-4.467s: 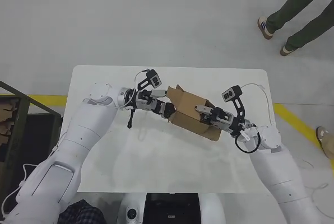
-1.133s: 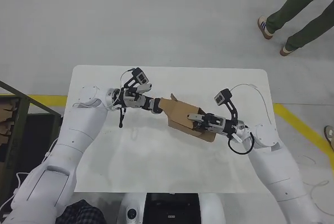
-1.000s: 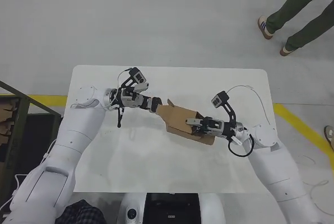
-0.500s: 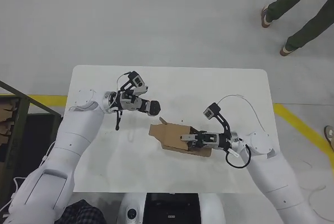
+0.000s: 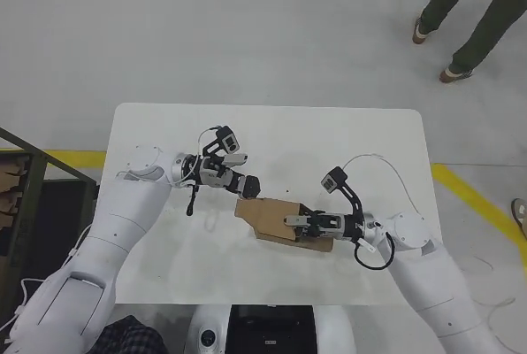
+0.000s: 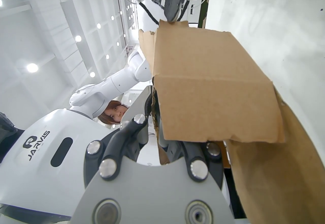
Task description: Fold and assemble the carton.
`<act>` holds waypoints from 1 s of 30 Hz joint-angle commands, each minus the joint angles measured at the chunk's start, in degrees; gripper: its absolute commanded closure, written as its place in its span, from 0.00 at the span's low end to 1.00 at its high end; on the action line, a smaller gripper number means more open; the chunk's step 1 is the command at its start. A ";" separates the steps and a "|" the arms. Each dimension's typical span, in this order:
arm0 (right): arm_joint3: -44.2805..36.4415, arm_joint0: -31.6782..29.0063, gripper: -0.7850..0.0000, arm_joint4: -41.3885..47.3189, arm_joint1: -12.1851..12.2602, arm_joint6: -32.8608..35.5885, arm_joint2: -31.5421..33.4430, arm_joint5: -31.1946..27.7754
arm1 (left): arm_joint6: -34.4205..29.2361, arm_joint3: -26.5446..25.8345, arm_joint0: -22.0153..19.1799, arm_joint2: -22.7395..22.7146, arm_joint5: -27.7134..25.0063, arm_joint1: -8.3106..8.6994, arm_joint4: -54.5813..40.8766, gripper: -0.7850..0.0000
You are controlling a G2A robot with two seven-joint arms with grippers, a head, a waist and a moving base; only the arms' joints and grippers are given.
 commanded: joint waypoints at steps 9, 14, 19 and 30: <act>0.07 0.11 1.00 0.32 0.17 -0.64 0.10 0.07 | 0.00 -1.35 0.73 1.53 -0.06 1.67 -2.03 0.00; -0.13 0.21 1.00 0.42 0.10 -1.13 -0.62 0.20 | 0.00 -1.44 0.41 3.38 0.10 1.69 -4.09 0.00; -0.08 0.21 1.00 0.81 0.07 -1.98 -0.89 0.26 | 0.00 -0.53 -0.65 5.29 0.10 1.52 -5.33 0.00; 0.19 -0.17 1.00 1.58 0.34 -3.17 0.15 0.24 | 0.00 1.01 -2.16 6.66 -0.88 1.57 -6.82 0.00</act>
